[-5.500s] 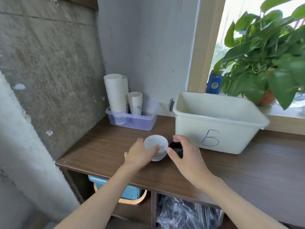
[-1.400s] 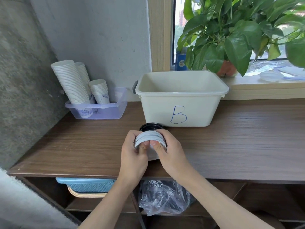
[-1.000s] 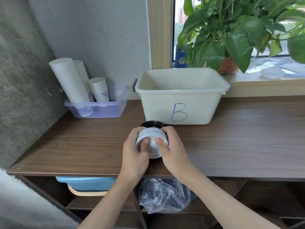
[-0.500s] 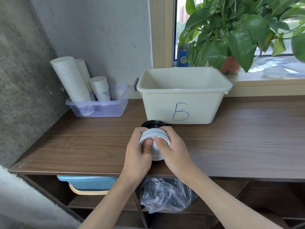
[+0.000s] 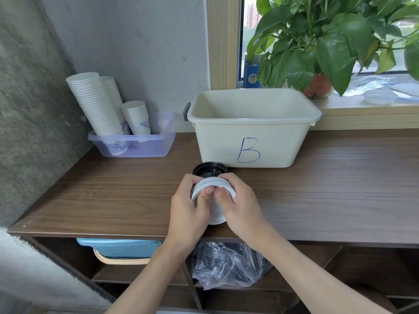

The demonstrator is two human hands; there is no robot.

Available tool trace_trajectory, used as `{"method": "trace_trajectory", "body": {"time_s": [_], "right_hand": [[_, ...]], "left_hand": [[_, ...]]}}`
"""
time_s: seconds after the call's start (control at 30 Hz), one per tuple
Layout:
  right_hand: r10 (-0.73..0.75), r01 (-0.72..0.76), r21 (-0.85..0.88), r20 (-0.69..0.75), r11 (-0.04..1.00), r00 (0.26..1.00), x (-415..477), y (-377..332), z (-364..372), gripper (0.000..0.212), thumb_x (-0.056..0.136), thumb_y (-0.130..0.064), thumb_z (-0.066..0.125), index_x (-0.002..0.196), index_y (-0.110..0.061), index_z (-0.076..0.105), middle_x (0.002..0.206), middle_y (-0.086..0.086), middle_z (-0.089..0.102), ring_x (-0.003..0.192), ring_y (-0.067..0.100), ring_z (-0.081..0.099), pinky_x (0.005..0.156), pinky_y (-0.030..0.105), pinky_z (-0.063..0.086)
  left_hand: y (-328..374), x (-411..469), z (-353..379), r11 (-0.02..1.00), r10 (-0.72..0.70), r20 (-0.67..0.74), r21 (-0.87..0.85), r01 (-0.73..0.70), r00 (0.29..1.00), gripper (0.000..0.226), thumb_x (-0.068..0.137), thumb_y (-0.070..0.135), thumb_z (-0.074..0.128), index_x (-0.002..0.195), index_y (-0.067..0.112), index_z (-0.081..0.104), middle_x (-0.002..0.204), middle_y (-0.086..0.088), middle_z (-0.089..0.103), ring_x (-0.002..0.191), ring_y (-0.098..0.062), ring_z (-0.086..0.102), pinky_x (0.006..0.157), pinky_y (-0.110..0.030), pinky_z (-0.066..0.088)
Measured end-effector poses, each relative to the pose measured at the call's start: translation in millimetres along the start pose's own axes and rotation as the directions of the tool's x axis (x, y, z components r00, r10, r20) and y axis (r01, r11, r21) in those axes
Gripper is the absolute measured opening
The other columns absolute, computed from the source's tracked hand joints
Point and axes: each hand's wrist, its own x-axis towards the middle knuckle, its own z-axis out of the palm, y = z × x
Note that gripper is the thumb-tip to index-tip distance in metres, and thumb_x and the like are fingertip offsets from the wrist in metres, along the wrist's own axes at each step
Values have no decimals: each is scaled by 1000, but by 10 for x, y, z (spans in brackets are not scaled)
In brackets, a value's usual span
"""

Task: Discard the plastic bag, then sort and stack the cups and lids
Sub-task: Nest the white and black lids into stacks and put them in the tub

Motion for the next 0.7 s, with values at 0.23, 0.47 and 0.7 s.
{"method": "trace_trajectory", "body": {"time_s": [0.23, 0.47, 0.7], "right_hand": [[7, -6, -21, 29, 1000, 1000, 3, 20, 4, 11, 92, -19, 55, 98, -14, 62, 87, -4, 66, 81, 9, 58, 71, 16, 44], [-16, 16, 25, 16, 1000, 1000, -2, 25, 32, 21, 92, -33, 54, 100, -16, 63, 90, -6, 68, 84, 6, 61, 73, 15, 45], [33, -33, -28, 5, 999, 999, 27, 75, 62, 31, 95, -42, 46, 106, -16, 60, 96, -6, 67, 88, 5, 60, 75, 14, 44]], "left_hand": [[-21, -42, 47, 996, 11, -78, 84, -4, 997, 29, 91, 43, 48, 78, 17, 51, 69, 8, 56, 58, -3, 48, 52, -13, 35], [19, -72, 52, 993, -24, -130, 109, 38, 991, 21, 92, 31, 48, 80, 16, 54, 63, 10, 56, 60, -2, 52, 54, -10, 37], [38, -35, 29, 996, -56, -164, 56, 66, 985, 10, 98, 17, 49, 90, 16, 55, 77, 14, 61, 74, 4, 57, 65, -7, 40]]}}
